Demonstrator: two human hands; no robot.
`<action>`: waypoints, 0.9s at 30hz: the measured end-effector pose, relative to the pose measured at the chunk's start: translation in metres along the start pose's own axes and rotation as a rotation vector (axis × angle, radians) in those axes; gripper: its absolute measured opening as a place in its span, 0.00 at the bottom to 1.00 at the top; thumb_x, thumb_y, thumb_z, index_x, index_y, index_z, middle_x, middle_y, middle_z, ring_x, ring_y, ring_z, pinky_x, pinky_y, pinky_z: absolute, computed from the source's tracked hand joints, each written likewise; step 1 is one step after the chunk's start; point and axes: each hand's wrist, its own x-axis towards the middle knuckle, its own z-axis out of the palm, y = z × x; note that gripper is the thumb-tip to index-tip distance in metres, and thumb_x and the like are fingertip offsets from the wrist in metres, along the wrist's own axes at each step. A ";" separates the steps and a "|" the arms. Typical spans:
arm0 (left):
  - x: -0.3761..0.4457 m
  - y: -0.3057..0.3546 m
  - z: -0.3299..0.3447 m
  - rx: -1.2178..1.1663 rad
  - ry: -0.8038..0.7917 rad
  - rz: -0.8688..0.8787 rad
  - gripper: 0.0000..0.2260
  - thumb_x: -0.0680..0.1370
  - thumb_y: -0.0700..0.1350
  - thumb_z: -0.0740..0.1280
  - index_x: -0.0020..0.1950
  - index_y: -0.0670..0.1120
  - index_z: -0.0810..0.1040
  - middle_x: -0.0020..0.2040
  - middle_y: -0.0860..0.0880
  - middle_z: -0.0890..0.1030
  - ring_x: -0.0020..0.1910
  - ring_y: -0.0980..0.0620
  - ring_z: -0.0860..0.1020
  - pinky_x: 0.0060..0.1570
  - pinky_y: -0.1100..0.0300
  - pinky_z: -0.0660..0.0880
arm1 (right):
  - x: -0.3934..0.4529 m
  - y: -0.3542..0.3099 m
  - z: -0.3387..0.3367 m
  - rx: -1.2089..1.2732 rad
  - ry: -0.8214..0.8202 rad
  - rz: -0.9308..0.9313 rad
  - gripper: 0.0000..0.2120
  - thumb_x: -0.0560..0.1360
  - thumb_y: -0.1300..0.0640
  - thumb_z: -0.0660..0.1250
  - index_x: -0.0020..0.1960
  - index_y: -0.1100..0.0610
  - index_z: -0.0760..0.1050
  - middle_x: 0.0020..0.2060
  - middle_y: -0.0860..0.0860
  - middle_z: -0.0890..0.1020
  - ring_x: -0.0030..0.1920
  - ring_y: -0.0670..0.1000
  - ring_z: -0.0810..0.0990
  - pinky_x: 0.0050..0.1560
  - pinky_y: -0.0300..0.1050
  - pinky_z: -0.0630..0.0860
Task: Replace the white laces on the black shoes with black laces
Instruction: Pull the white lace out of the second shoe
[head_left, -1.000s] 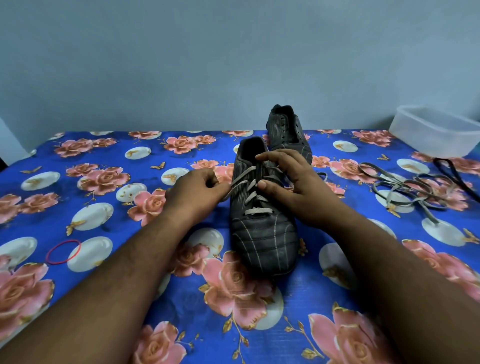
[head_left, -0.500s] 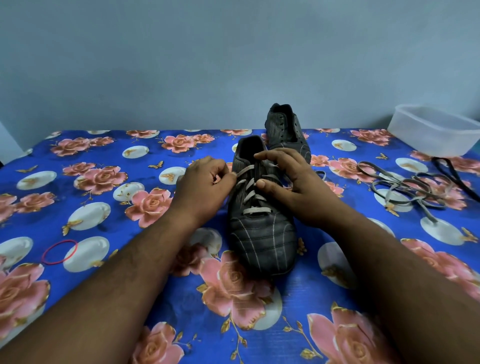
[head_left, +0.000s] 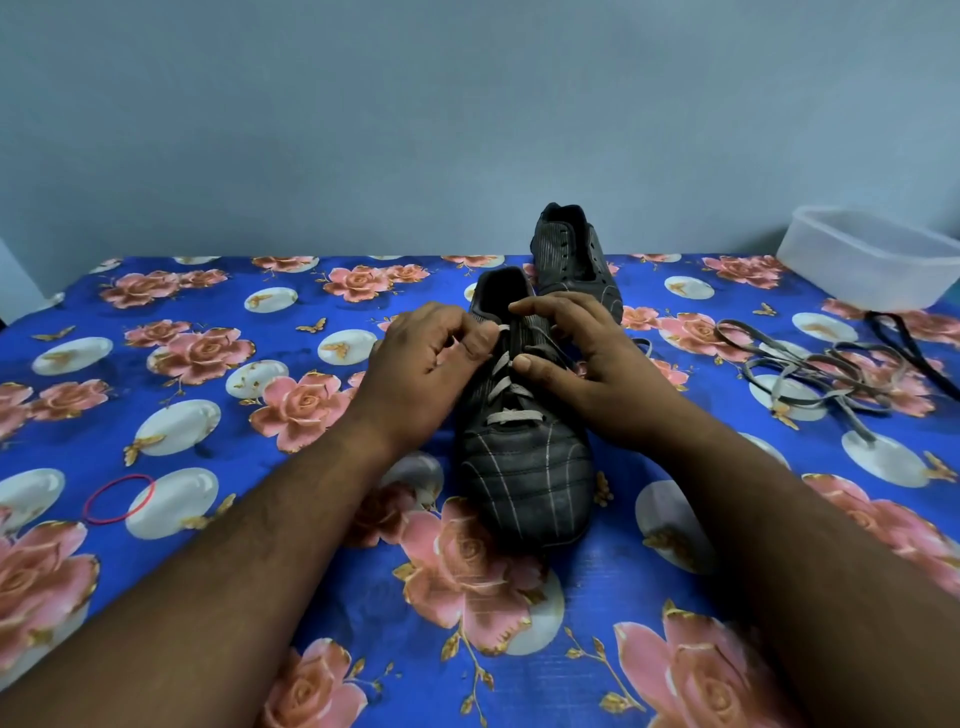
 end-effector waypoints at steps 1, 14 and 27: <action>0.000 0.001 0.002 0.033 0.001 0.018 0.17 0.79 0.61 0.59 0.42 0.50 0.76 0.40 0.54 0.76 0.45 0.50 0.75 0.50 0.47 0.72 | 0.000 0.000 0.000 0.002 0.001 -0.001 0.21 0.77 0.45 0.72 0.69 0.41 0.73 0.65 0.42 0.71 0.65 0.39 0.70 0.70 0.46 0.70; -0.002 -0.018 -0.010 0.404 -0.110 -0.482 0.13 0.75 0.60 0.63 0.39 0.51 0.76 0.40 0.56 0.82 0.50 0.46 0.78 0.56 0.48 0.74 | 0.000 0.001 0.000 0.001 -0.008 0.005 0.22 0.77 0.46 0.72 0.70 0.41 0.73 0.66 0.43 0.71 0.70 0.41 0.69 0.74 0.49 0.67; 0.004 -0.007 -0.001 0.099 0.042 -0.123 0.17 0.74 0.58 0.61 0.31 0.49 0.69 0.29 0.52 0.71 0.35 0.47 0.71 0.40 0.44 0.73 | 0.001 0.002 0.001 -0.002 -0.011 -0.004 0.22 0.77 0.44 0.71 0.70 0.41 0.72 0.66 0.43 0.71 0.70 0.41 0.69 0.73 0.47 0.67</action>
